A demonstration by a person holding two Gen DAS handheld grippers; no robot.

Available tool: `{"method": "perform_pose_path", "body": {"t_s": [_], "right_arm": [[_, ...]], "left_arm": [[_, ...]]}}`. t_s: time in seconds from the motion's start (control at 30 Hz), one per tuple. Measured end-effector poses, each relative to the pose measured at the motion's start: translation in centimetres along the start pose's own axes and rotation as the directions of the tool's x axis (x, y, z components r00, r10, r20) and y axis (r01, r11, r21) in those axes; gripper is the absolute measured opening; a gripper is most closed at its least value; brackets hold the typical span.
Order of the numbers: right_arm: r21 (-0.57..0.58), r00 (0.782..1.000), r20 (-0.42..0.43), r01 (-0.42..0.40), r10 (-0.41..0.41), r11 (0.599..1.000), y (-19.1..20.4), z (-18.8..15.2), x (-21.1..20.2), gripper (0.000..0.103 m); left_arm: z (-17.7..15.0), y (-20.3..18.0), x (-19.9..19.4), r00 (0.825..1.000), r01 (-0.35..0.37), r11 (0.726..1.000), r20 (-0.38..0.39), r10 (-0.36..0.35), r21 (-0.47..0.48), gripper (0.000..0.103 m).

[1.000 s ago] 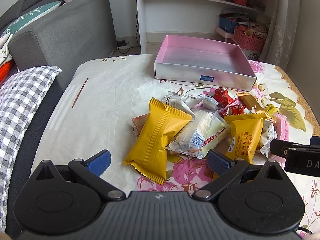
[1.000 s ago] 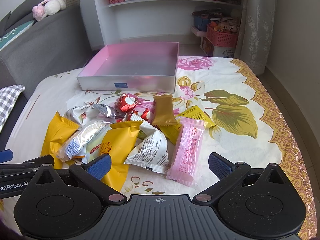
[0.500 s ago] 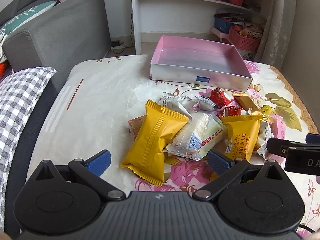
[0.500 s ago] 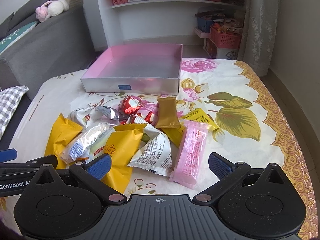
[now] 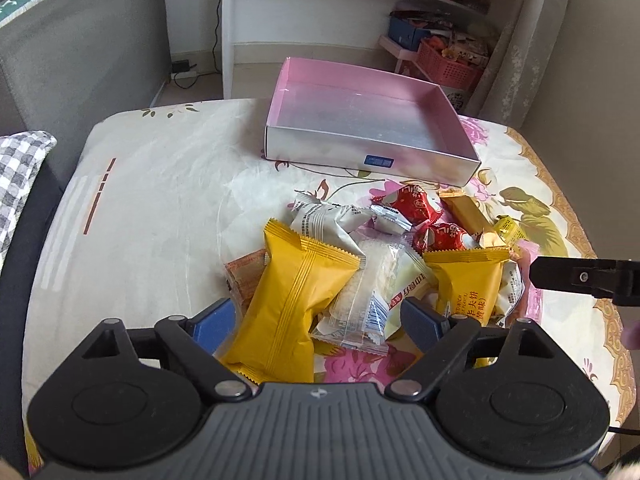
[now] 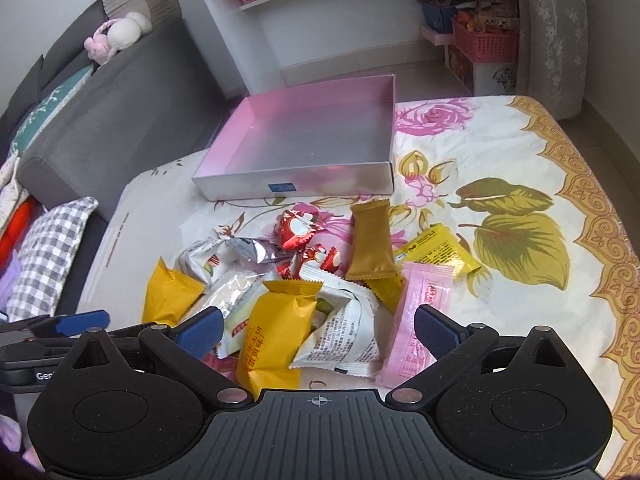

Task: Organize snacks
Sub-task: 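Grasp a yellow sandwich-cookie pack with the right tool while the left tool grasps another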

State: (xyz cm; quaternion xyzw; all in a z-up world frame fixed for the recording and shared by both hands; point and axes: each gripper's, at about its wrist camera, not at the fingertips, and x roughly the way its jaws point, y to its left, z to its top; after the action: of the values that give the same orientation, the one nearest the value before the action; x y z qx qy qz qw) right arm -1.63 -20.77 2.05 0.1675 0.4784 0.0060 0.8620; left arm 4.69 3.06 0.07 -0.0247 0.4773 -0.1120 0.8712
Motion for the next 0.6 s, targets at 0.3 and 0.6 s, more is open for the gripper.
{"method": "perform_pose_path", "body": {"t_s": [0.3,0.6], "right_arm": [[0.106,0.970,-0.059,-0.227,0.234,0.968,0.0,-0.8,1.9,0.082],[0.062,0.977,-0.111,-0.174,0.180,0.983,1.4,-1.4,3.8,0.061]], "left_arm": [[-0.9,2.5,0.9,0.982,0.190,0.982,0.012,-0.191,0.007,0.056],[-1.7,3.3,1.6,0.980,0.198,0.977,-0.024,-0.197,0.078,0.049]]}}
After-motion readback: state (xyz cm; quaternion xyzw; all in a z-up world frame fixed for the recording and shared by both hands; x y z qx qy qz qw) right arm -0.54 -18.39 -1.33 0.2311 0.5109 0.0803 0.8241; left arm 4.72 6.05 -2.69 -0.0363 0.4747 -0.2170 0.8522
